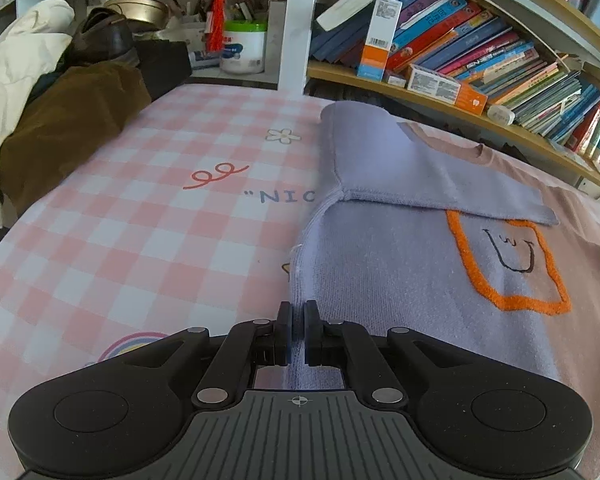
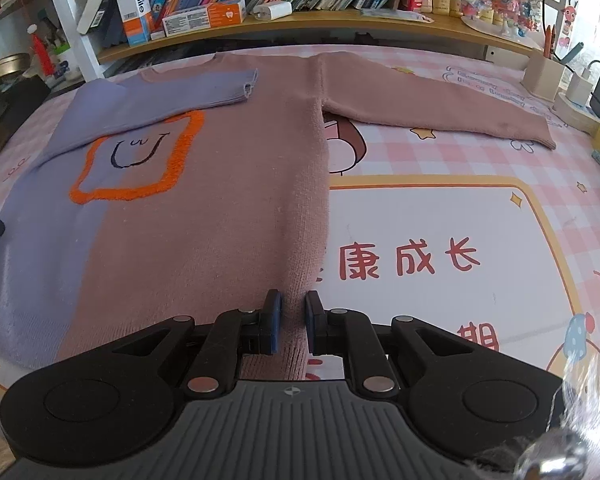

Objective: Fold clothes

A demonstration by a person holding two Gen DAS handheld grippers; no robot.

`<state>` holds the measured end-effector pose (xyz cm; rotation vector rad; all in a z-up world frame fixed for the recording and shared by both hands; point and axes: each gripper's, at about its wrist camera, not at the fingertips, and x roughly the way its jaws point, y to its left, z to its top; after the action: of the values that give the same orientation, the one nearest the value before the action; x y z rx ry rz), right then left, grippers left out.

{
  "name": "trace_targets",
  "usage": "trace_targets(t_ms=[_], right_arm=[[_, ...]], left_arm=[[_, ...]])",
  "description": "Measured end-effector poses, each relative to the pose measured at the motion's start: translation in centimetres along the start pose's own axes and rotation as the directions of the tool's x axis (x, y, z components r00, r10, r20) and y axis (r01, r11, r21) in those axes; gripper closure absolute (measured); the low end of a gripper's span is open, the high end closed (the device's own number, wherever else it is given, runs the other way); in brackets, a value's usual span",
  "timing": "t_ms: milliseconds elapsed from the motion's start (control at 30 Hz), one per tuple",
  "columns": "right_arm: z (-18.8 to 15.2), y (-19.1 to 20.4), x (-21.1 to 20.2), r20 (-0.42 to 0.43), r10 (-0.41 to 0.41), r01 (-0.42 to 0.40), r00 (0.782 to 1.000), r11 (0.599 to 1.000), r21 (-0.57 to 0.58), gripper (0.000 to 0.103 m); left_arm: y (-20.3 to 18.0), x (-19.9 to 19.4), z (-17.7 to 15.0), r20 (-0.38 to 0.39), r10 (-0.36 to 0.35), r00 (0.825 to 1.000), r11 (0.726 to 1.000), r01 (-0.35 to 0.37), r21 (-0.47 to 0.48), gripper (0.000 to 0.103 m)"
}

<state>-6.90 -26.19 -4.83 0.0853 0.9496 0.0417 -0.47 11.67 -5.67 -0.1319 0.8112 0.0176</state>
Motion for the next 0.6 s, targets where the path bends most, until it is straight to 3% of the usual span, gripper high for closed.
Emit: trace_targets(t_ms=[167,333,400,533,600], right_arm=[[-0.5,0.6,-0.2,0.002,-0.010,0.010,1.000,1.000,0.003,0.091],[-1.0,1.0,-0.4,0.021,-0.046,0.045,0.999,0.998,0.035,0.086],[-1.2,1.2,-0.9,0.033,-0.058,0.056,0.998,0.997,0.048,0.085],[-1.7,1.6,-2.6,0.098,-0.095,0.089,0.991,0.994,0.068,0.064],[-1.9,1.9,-3.4,0.127,-0.114,0.104,0.985,0.991,0.083,0.058]], left_arm=[[0.3,0.2,0.3,0.003,-0.013,1.000,1.000,0.013,0.009,0.099],[0.6,-0.2,0.2,-0.008,-0.030,1.000,0.999,0.030,0.015,0.092],[0.8,-0.7,0.2,-0.012,-0.039,0.999,0.999,0.039,0.008,0.083],[0.5,-3.2,-0.2,0.022,-0.057,0.998,0.998,0.057,-0.008,0.066],[-0.1,-4.4,-0.4,0.036,-0.059,0.998,0.998,0.059,0.005,0.047]])
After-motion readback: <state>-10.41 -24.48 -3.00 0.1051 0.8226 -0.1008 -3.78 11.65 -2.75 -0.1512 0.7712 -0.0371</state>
